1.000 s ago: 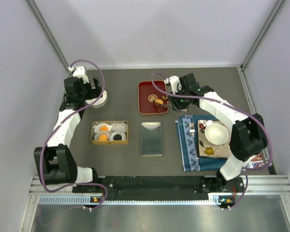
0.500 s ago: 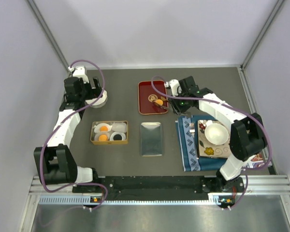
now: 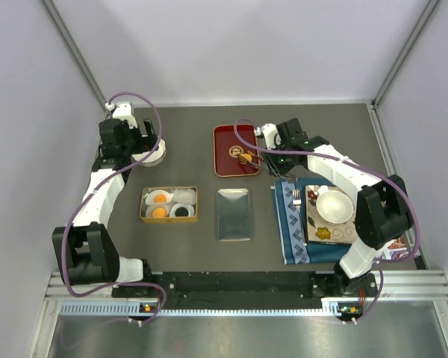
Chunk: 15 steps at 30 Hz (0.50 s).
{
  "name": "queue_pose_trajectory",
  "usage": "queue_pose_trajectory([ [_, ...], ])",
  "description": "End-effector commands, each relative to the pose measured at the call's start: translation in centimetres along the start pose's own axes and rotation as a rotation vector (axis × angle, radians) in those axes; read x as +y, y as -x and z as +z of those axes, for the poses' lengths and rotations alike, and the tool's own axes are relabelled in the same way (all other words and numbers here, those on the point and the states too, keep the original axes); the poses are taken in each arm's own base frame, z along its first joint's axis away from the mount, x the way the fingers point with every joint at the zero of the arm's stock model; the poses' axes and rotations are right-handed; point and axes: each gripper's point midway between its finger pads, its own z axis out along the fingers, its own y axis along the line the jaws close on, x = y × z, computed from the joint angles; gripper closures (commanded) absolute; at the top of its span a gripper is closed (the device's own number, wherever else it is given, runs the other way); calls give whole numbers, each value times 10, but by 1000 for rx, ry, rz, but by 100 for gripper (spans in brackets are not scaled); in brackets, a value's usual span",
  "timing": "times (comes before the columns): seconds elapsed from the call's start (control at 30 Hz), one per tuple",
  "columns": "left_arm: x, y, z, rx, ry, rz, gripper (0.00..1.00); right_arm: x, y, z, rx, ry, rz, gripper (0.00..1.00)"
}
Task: Pack the cookies
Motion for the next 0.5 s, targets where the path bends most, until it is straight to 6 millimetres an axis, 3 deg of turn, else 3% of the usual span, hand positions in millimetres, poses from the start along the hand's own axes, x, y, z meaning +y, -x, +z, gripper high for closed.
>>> queue_pose_trajectory([
  [0.0, 2, 16, -1, -54, 3, 9, 1, 0, 25, -20, -84, -14, -25, 73],
  [0.47, 0, 22, -3, -66, -4, 6, 1, 6, 71, -59, -192, -8, -36, 86],
])
